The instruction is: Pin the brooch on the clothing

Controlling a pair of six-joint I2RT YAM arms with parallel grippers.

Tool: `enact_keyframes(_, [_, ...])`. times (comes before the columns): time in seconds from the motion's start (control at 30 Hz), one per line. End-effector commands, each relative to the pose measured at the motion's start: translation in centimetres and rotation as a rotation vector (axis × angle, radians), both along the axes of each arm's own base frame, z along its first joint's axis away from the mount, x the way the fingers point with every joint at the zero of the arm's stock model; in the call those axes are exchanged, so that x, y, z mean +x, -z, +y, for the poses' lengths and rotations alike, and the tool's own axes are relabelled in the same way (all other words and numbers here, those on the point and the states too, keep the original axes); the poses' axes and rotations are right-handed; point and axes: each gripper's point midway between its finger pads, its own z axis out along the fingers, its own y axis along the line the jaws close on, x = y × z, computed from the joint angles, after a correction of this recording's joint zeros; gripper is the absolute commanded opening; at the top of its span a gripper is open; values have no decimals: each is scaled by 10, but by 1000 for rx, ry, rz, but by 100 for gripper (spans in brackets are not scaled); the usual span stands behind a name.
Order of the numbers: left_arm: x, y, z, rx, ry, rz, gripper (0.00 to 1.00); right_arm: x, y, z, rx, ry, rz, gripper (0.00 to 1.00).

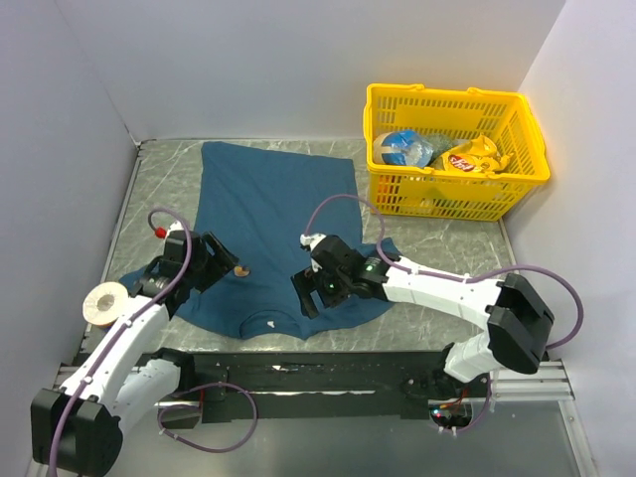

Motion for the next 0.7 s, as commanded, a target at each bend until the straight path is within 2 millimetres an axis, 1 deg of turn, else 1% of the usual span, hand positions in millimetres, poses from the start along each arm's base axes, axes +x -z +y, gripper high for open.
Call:
enact_keyframes(0.0, [-5, 0, -1, -38, -48, -15, 75, 7, -4, 13, 20, 27, -14, 100])
enact_keyframes(0.03, [-5, 2, -2, -40, -49, -15, 72, 6, -4, 15, 23, 26, -11, 100])
enact_keyframes(0.13, [-8, 9, -4, -40, -42, -1, 61, 5, -6, 22, 60, 21, -4, 98])
enact_keyframes(0.2, [-12, 17, -6, -36, -31, 24, 57, 3, -5, 25, 71, 11, 7, 94])
enact_keyframes(0.23, [-13, 19, -8, -37, -25, 29, 51, 3, -1, 25, 65, 8, 13, 91])
enact_keyframes(0.27, [-16, 25, -11, -37, -15, 48, 37, 2, 1, 26, 55, 2, 19, 89])
enact_keyframes(0.3, [-18, 29, -13, -40, -8, 59, 31, 3, 1, 27, 54, -3, 16, 86])
enact_keyframes(0.33, [-19, 30, -16, -47, -2, 59, 26, 2, 6, 28, 42, -8, 25, 76])
enact_keyframes(0.37, [-24, 37, -21, -38, 13, 79, 16, 2, 9, 28, 36, -16, 27, 72])
enact_keyframes(0.4, [-25, 40, -23, -31, 17, 83, 12, 1, 11, 29, 32, -24, 29, 67])
enact_keyframes(0.43, [-27, 44, -26, -29, 18, 95, 9, 0, 15, 30, 28, -30, 39, 54])
enact_keyframes(0.47, [-33, 52, -31, -11, 37, 123, 3, 0, 16, 31, 29, -37, 38, 47])
enact_keyframes(0.5, [-33, 56, -31, 6, 32, 131, 1, 0, 16, 33, 32, -41, 39, 39])
enact_keyframes(0.53, [-35, 59, -34, 10, 29, 144, 1, 0, 20, 34, 24, -44, 47, 28])
enact_keyframes(0.57, [-39, 65, -40, 28, 51, 169, 1, 0, 23, 34, 16, -46, 54, 23])
enact_keyframes(0.6, [-40, 68, -42, 41, 52, 171, 1, 0, 23, 36, 16, -52, 53, 17])
enact_keyframes(0.63, [-41, 68, -45, 39, 48, 175, 1, 0, 26, 37, 7, -56, 59, 4])
enact_keyframes(0.67, [-45, 72, -52, 51, 70, 189, 1, 1, 27, 37, 0, -57, 59, 0])
